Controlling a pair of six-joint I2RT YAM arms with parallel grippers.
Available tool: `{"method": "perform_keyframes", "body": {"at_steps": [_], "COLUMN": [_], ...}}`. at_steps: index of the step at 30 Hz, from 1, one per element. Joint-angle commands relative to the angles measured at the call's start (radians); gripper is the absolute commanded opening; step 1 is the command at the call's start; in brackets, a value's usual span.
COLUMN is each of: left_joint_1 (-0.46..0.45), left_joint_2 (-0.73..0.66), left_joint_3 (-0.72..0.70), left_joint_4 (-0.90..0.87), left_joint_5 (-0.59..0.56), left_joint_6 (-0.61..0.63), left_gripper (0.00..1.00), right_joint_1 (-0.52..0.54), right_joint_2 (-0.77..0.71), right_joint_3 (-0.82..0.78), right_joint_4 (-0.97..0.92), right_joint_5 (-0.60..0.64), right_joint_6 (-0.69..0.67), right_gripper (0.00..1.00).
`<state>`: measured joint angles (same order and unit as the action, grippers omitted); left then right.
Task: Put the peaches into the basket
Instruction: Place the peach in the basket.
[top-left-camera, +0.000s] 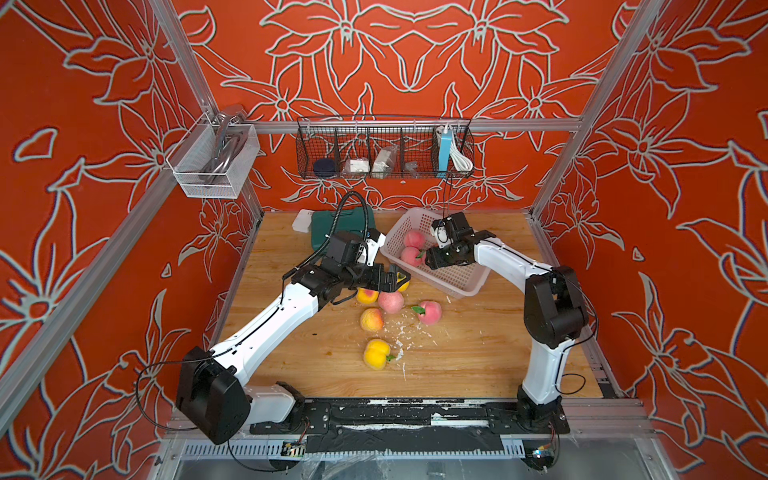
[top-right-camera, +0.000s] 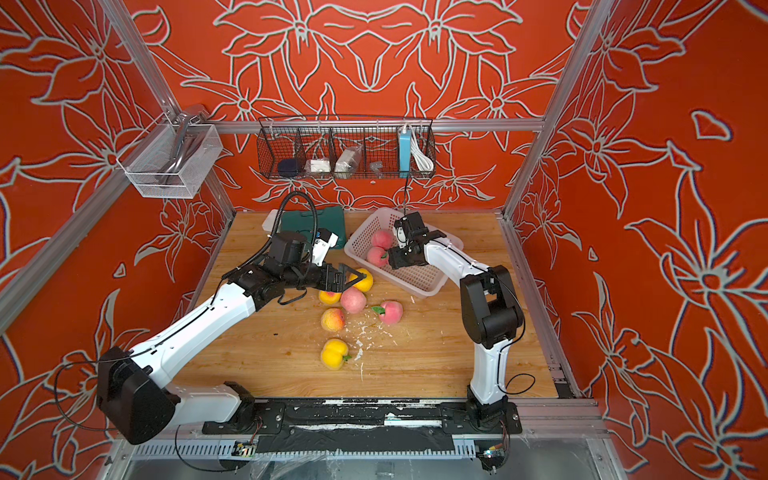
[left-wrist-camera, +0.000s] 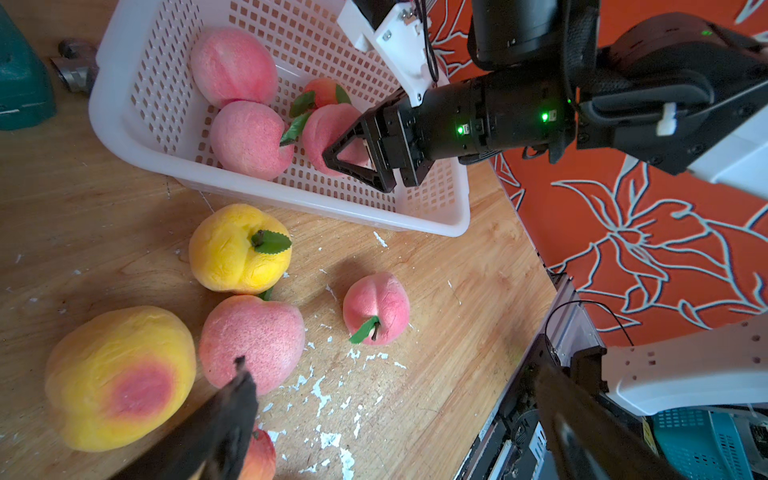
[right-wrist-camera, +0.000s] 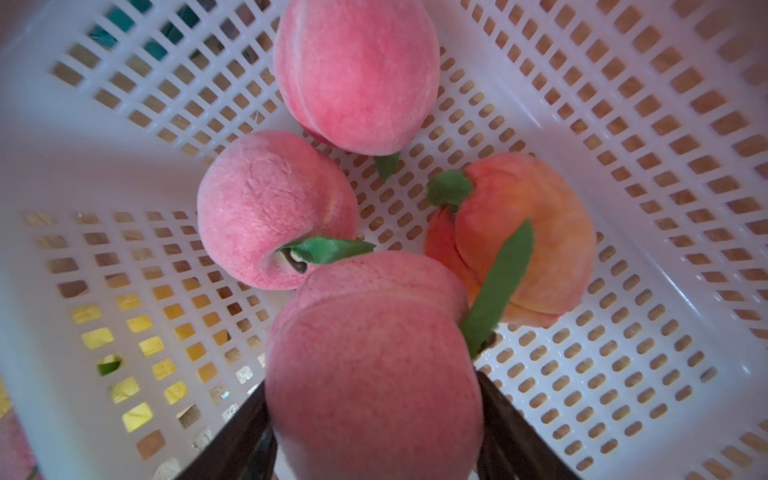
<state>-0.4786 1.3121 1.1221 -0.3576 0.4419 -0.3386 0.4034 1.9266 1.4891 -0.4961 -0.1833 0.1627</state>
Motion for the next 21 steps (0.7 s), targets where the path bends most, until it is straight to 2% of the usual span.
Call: {"method": "perform_keyframes", "body": {"at_steps": [1, 14, 21], "left_joint_1": [0.004, 0.005, 0.004], "left_joint_2": [0.000, -0.007, -0.022], "left_joint_3": [0.027, 0.024, 0.018], "left_joint_4": [0.006, 0.002, -0.003], "left_joint_5": [0.008, -0.005, -0.008], "left_joint_6": [-0.003, -0.003, -0.007], "left_gripper": [0.99, 0.99, 0.99], "right_joint_1": [-0.006, -0.008, -0.007], "right_joint_2": [0.024, 0.063, 0.071], "right_joint_3": [0.023, 0.016, 0.011], "right_joint_4": [0.008, 0.014, 0.012], "right_joint_5": [0.016, 0.016, 0.016], "right_joint_6": [-0.001, 0.002, 0.003], "right_gripper": [0.68, 0.69, 0.73]}}
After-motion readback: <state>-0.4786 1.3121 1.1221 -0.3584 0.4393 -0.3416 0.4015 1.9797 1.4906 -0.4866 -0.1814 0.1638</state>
